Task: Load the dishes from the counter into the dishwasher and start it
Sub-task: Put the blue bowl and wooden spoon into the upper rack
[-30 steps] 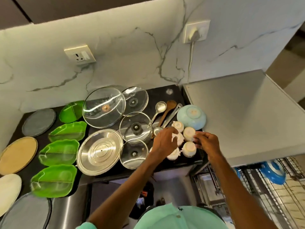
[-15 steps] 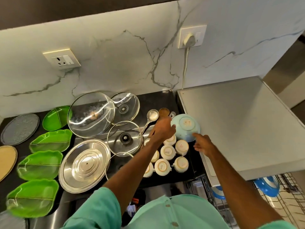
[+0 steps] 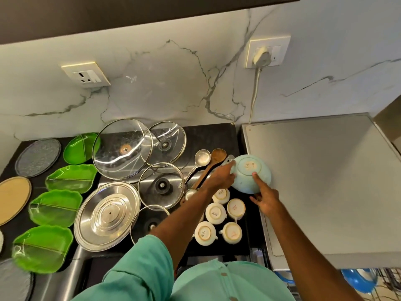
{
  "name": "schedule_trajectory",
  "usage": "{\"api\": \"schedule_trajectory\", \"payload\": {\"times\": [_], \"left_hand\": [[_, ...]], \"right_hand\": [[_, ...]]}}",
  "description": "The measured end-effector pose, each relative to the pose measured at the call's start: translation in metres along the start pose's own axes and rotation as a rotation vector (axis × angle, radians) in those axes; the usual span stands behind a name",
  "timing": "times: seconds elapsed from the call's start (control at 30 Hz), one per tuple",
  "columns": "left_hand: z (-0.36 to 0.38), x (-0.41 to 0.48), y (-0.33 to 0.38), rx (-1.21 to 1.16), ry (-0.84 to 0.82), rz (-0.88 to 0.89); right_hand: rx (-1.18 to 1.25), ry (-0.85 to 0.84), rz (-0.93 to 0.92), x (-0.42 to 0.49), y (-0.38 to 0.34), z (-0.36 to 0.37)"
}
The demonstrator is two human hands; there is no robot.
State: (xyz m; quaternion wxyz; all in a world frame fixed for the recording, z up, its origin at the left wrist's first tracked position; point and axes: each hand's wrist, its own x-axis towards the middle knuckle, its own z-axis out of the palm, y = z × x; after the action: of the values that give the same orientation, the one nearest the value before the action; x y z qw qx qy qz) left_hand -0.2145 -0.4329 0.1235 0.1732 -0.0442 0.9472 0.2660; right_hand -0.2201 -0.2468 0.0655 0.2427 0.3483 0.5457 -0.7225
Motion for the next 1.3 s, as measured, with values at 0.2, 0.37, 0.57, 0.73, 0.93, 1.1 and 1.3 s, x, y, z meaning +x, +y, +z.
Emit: {"api": "schedule_trajectory", "payload": {"times": [0.2,0.37,0.57,0.73,0.93,1.1,1.3], "left_hand": [[-0.004,0.017,-0.016,-0.118,0.098,-0.075],[-0.008,0.014,-0.052,-0.044,0.34,-0.374],[-0.001,-0.003,-0.073,0.111,0.29,-0.435],[0.006,0.003,-0.076,0.256,0.206,-0.387],[0.005,0.01,-0.075,0.294,0.247,-0.309],[0.001,0.016,-0.068,0.25,0.324,-0.248],[-0.01,0.02,-0.062,0.196,0.374,-0.163]], "right_hand": [[0.251,-0.211,0.005,0.02,-0.022,0.009],[0.261,-0.169,-0.032,0.022,-0.036,0.015],[0.307,-0.267,-0.116,0.016,-0.042,0.016],[0.288,-0.268,-0.087,0.012,-0.038,0.014],[0.292,-0.278,-0.09,0.012,-0.036,0.006],[0.318,-0.305,-0.117,0.007,-0.04,0.004],[0.357,-0.306,-0.16,-0.005,-0.044,0.0]]}}
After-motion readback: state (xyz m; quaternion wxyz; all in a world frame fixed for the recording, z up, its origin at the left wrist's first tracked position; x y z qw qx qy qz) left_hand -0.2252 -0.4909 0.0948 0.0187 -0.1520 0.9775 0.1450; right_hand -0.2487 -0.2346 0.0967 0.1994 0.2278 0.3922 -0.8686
